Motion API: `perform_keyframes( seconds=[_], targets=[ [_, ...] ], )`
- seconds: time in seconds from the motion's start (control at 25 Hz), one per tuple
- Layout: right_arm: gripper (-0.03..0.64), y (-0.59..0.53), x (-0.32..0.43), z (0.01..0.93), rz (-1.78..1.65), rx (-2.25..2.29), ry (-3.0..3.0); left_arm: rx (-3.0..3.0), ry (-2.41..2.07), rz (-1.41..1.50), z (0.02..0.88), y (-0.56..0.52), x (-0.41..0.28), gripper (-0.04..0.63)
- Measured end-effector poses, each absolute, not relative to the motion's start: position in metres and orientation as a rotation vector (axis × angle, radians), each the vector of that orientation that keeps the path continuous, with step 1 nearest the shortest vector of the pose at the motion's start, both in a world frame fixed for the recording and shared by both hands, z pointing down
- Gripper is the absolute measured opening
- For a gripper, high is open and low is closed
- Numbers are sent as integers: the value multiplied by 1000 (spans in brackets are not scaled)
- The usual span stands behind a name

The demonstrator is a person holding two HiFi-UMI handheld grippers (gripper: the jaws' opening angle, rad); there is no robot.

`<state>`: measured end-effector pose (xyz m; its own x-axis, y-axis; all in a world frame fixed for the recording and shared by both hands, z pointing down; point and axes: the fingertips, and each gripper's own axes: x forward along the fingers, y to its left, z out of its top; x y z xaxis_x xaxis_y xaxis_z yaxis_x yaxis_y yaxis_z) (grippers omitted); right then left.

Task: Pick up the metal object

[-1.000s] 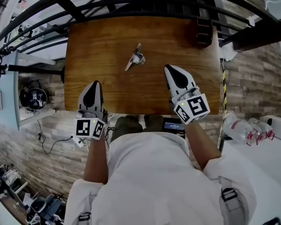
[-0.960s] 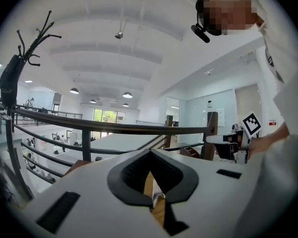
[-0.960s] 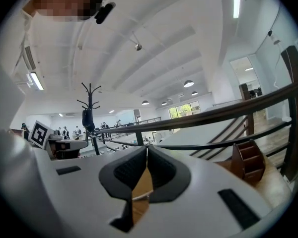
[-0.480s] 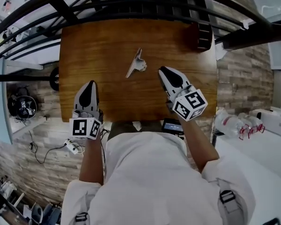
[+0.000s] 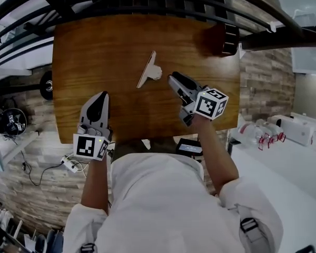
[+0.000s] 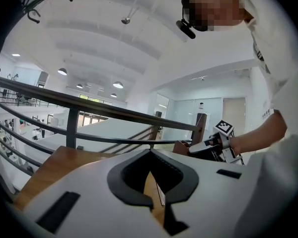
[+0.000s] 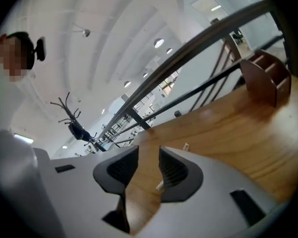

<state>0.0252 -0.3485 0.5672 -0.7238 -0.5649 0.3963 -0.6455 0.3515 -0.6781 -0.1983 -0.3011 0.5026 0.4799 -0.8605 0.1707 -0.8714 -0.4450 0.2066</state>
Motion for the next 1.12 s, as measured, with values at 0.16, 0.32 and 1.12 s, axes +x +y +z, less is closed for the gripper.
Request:
perform_keyframes(
  seconds=[0.16, 0.32, 1.12],
  targets=[
    [126, -355, 27, 594, 1536, 1105, -2413, 2452, -1438, 75, 519, -301, -199, 9],
    [127, -362, 14, 614, 1718, 994, -2402, 2437, -1416, 90, 534, -301, -200, 9],
    [109, -362, 3, 694, 2028, 1005, -2041, 2379, -1362, 97, 568, -297, -192, 9]
  ],
)
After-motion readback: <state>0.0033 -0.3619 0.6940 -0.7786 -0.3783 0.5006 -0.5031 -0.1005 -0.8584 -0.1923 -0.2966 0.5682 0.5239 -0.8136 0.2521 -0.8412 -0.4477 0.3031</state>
